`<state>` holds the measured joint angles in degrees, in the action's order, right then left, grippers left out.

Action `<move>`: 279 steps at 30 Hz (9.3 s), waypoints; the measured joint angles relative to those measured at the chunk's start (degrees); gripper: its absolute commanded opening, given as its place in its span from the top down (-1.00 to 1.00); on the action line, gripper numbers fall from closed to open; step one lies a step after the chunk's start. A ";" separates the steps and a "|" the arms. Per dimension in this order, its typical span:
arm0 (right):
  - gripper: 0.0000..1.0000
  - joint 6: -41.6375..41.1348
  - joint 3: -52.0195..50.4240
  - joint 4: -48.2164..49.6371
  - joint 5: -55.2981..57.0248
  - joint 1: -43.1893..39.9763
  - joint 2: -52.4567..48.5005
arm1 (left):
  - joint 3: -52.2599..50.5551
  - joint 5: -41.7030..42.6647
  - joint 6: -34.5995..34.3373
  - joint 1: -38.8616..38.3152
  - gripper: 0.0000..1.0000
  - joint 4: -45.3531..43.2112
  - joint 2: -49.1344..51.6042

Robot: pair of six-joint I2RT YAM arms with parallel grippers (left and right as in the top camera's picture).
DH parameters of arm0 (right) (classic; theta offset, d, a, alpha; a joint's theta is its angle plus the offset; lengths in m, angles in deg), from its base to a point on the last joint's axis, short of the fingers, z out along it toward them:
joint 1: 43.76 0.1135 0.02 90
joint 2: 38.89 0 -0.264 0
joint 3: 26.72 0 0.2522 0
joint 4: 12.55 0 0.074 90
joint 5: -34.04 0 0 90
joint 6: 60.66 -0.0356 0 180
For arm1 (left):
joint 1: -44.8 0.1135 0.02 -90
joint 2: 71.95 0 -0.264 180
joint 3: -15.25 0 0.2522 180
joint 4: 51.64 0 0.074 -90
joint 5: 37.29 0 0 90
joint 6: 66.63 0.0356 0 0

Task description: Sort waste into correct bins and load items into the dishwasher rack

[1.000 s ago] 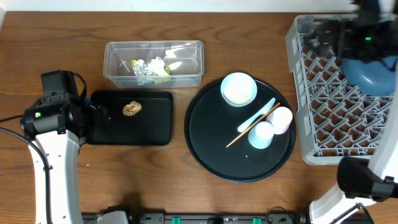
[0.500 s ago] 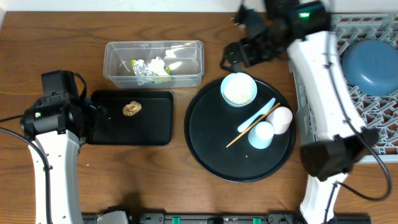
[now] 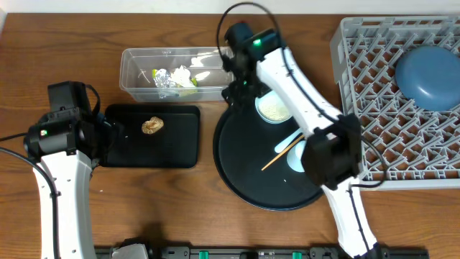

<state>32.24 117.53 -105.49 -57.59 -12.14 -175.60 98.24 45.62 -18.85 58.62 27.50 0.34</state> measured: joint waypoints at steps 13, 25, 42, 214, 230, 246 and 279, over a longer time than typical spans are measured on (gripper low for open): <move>-0.25 -5.33 -0.79 -2.56 3.43 -0.11 -0.72 | -0.02 -0.02 0.00 0.00 -0.96 0.00 0.00; 0.06 -5.81 -10.21 0.98 4.17 -0.11 -0.72 | -0.02 -0.17 0.00 0.00 -0.96 0.02 0.00; 0.98 -6.80 -5.03 -4.79 3.91 -3.56 -0.72 | -0.02 -0.22 0.00 0.00 -0.96 0.02 0.00; -0.98 -9.94 -10.14 -4.33 4.63 -46.88 32.06 | 10.84 21.38 70.77 -54.18 -0.59 -45.88 43.87; -0.99 -9.94 -10.14 -4.33 4.63 -46.88 32.06 | 10.84 21.75 70.79 -54.23 -0.54 -45.94 45.64; -0.98 -9.94 -10.14 -4.33 4.63 -46.88 32.06 | 10.84 19.50 70.97 -54.23 0.16 -47.65 45.64; -0.98 -9.94 -10.16 -4.33 4.63 -46.88 32.06 | 10.84 18.01 70.49 -54.29 0.88 -48.04 45.42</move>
<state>22.29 107.37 -109.82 -52.95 -59.02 -143.53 109.09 63.63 51.64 4.33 -20.54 45.76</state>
